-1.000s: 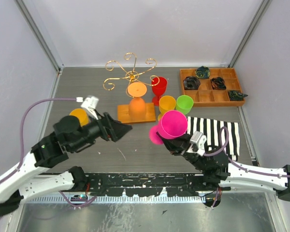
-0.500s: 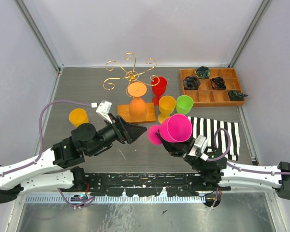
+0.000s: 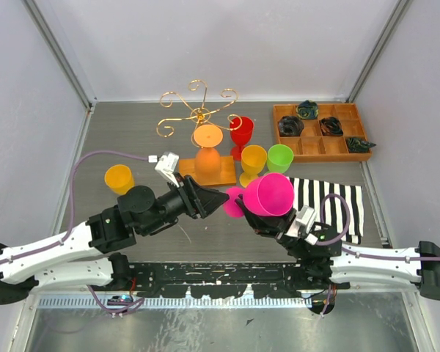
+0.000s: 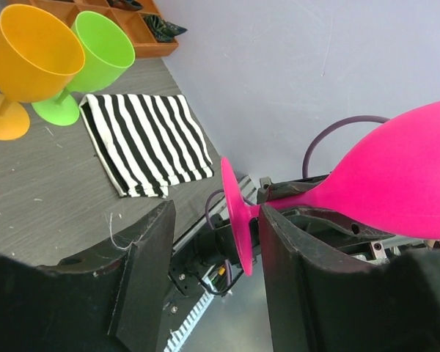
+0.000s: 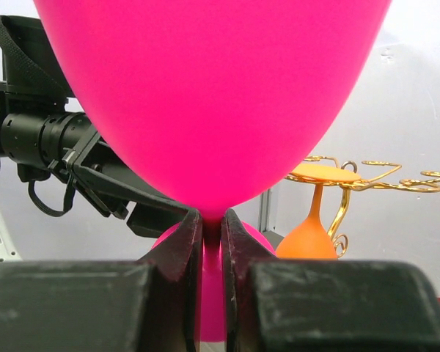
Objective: Place the wine glass upside down on the wine glass rack
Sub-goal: Turn the wine glass upside down at the wine rack.
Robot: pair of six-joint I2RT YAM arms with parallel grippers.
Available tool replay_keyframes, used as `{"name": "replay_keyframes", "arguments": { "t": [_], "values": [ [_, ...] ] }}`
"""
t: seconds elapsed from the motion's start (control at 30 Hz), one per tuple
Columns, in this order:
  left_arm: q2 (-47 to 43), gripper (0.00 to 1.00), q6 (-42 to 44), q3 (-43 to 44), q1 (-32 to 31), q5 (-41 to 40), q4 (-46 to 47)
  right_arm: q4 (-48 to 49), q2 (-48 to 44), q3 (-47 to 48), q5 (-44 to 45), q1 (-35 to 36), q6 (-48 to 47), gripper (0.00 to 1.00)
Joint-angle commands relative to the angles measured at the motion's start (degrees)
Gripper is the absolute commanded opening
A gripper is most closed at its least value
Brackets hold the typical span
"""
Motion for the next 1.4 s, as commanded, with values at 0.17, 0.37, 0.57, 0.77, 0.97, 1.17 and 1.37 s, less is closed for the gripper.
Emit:
{"name": "replay_keyframes", "arguments": {
  "t": [0.17,0.37,0.57,0.77,0.97,1.17,1.37],
  "values": [
    [4.3,0.42,-0.7,3.1,-1.1,2.7,3.1,6.6,2.1,2.4,-0.8,0.0,-0.6,0.01],
    [3.9,0.2,-0.9,2.4,-1.4,1.7,3.4,5.6,2.0,2.2,-0.8,0.0,-0.3,0.01],
    [3.2,0.0,-0.6,2.3,-1.4,0.4,2.5,3.8,2.3,2.5,-0.8,0.0,0.6,0.01],
    [2.5,0.0,0.3,2.7,-1.4,-0.5,0.8,-0.4,0.9,2.8,-0.6,0.0,2.0,0.25],
    [1.8,0.0,3.2,4.6,-1.4,-2.8,-2.6,-4.9,-1.2,2.7,0.8,0.0,2.2,0.4],
    [0.9,0.0,6.0,6.9,-1.4,-3.1,-5.1,-9.6,-2.9,2.1,1.8,0.0,4.2,0.49],
    [-0.8,0.0,9.5,10.6,-1.4,-8.1,-13.0,-15.9,-6.3,0.9,5.7,0.0,8.8,0.5]
  ]
}}
